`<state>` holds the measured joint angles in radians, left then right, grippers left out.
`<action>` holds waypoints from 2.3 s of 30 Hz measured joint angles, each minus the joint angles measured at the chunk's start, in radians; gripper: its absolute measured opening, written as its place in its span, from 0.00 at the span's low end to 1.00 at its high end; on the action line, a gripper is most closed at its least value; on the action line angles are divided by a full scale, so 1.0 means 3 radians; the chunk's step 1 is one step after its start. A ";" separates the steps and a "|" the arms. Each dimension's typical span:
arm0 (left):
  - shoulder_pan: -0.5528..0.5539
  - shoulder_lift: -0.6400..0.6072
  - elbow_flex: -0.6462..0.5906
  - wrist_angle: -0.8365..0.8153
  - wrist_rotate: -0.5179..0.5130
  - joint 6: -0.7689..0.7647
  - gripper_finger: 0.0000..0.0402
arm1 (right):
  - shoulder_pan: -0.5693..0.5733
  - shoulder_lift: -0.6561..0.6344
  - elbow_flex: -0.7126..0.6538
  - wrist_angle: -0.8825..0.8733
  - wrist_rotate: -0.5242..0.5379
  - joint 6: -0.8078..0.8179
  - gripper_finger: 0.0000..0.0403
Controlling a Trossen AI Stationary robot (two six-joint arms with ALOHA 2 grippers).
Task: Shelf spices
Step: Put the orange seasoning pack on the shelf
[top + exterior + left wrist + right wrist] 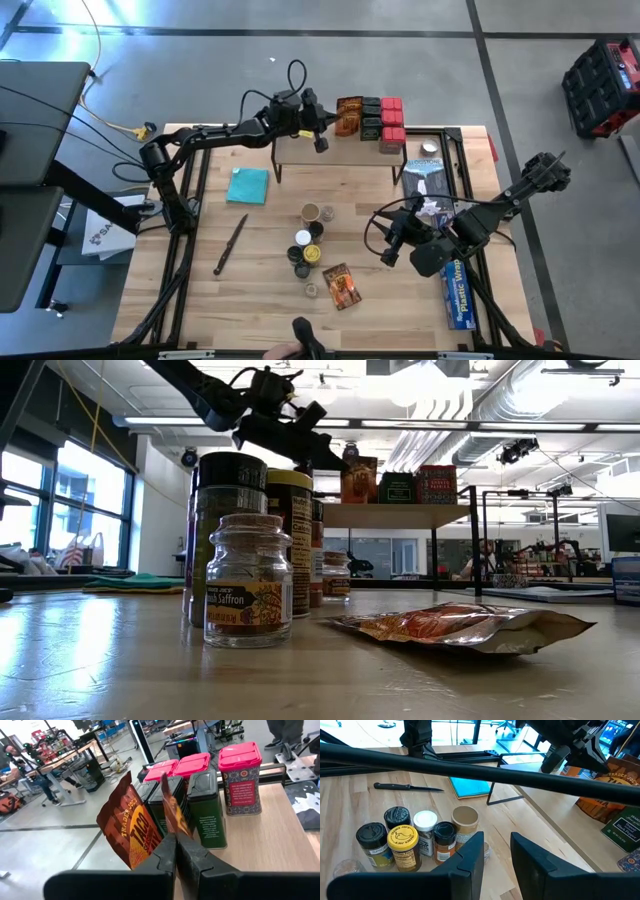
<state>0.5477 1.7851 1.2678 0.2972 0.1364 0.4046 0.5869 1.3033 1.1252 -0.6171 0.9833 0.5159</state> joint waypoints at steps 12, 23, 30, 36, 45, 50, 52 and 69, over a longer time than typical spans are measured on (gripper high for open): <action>0.0025 0.0005 0.0000 0.0044 0.0039 0.0028 0.00 | -0.0001 0.0000 0.0000 -0.0001 0.0000 0.0000 0.22; 0.0031 0.0030 0.0000 0.0129 0.0040 0.0028 0.00 | -0.0001 0.0000 0.0000 0.0000 0.0000 -0.0001 0.22; 0.0031 0.0133 0.0004 0.0290 0.0018 0.0019 0.00 | 0.0000 0.0000 0.0000 -0.0001 0.0000 -0.0001 0.22; 0.0022 0.0142 0.0006 0.0339 -0.0061 0.0014 0.00 | -0.0001 0.0000 0.0000 -0.0012 0.0000 -0.0001 0.22; -0.0057 0.0117 -0.0001 0.0320 -0.0234 0.0027 0.00 | -0.0001 0.0000 0.0000 -0.0012 -0.0008 -0.0001 0.22; -0.0093 0.0116 -0.0001 0.0292 -0.0234 0.0030 0.00 | -0.0001 0.0000 0.0000 -0.0011 -0.0064 -0.0001 0.22; -0.0105 0.0114 -0.0001 0.0292 -0.0234 0.0010 0.00 | 0.0000 0.0000 -0.0001 -0.0012 -0.0076 -0.0001 0.22; -0.0140 0.0112 -0.0001 0.0292 -0.0234 -0.0036 0.22 | 0.0000 0.0000 -0.0001 -0.0010 -0.0075 0.0000 0.22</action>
<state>0.5056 1.8187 1.2675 0.3849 0.0661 0.3939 0.5869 1.3033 1.1248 -0.6201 0.9607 0.5159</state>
